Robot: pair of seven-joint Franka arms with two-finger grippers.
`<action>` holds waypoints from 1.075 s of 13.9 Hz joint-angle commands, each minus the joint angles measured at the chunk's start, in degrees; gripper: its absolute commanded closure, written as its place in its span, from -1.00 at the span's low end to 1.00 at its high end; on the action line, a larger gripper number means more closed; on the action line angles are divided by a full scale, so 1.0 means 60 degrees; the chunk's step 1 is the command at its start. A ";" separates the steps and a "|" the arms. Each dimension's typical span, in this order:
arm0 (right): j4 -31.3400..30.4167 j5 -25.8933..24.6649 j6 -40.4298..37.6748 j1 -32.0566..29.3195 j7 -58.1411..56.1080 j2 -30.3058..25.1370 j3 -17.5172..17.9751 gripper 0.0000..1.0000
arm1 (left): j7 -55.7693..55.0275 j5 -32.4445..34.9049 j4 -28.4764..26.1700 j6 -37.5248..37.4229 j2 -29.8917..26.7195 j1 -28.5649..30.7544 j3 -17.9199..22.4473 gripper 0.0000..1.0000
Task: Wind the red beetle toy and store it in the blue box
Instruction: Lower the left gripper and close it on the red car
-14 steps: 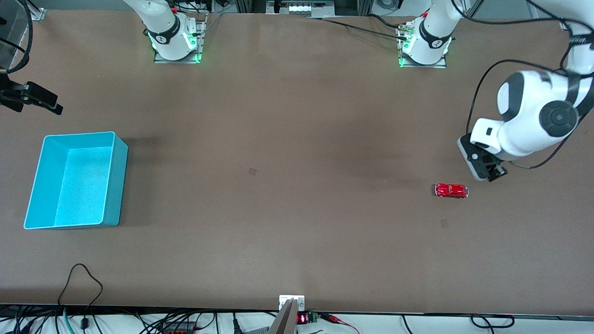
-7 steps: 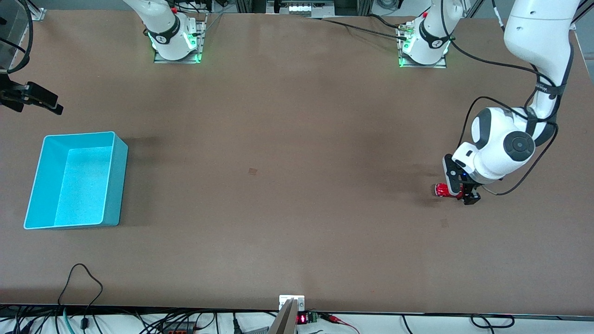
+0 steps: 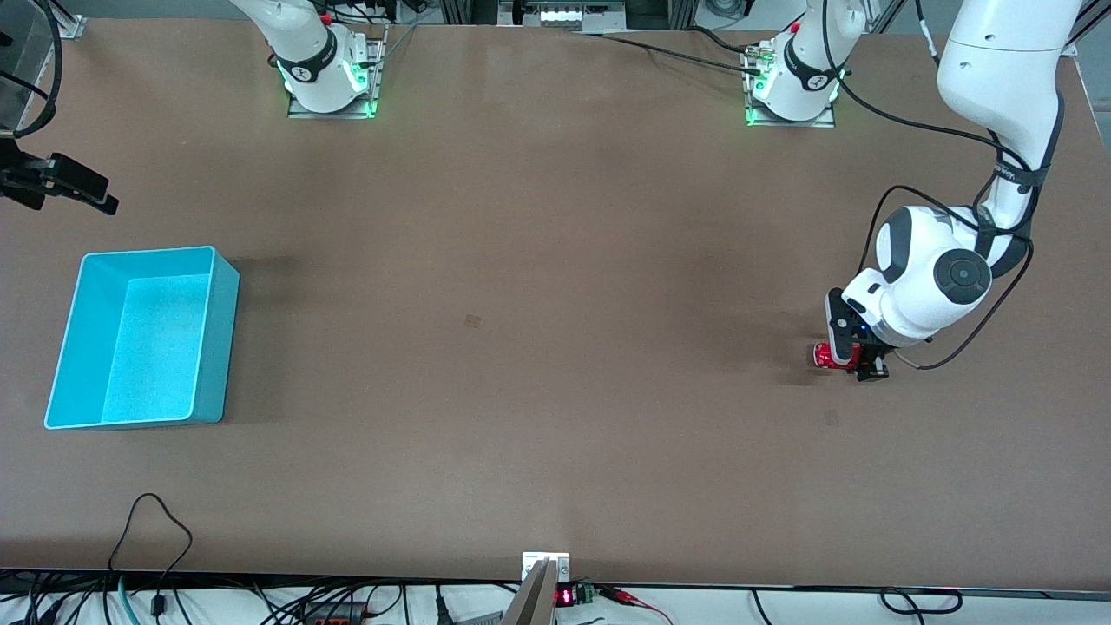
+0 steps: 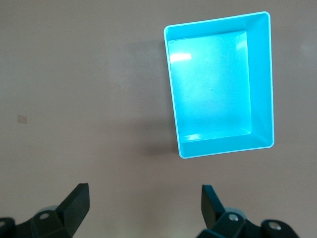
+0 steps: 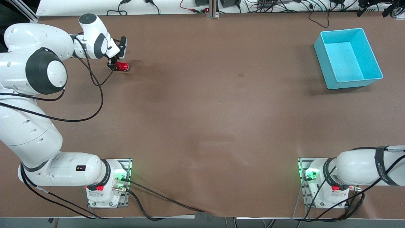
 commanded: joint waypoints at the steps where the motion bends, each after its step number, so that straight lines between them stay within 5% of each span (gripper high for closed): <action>1: -0.0175 0.0059 -0.0012 -0.0080 -0.0023 -0.0198 0.0042 -1.00 | 0.0177 0.0130 0.0074 0.0311 0.0223 0.0031 0.0005 0.04; 3: -0.0175 0.0074 0.0003 -0.0080 -0.0023 -0.0184 0.0042 -1.00 | 0.0192 0.0145 0.0074 0.0619 0.0457 0.0118 0.0005 0.10; 5: -0.0175 0.0073 0.0003 -0.0080 -0.0023 -0.0198 0.0042 -1.00 | 0.0192 0.0145 0.0074 0.0605 0.0473 0.0119 0.0005 0.76; 15: -0.0175 0.0088 0.0017 -0.0095 -0.0023 -0.0169 0.0042 -1.00 | 0.0177 0.0130 0.0133 0.0532 0.0605 0.0498 0.0020 0.81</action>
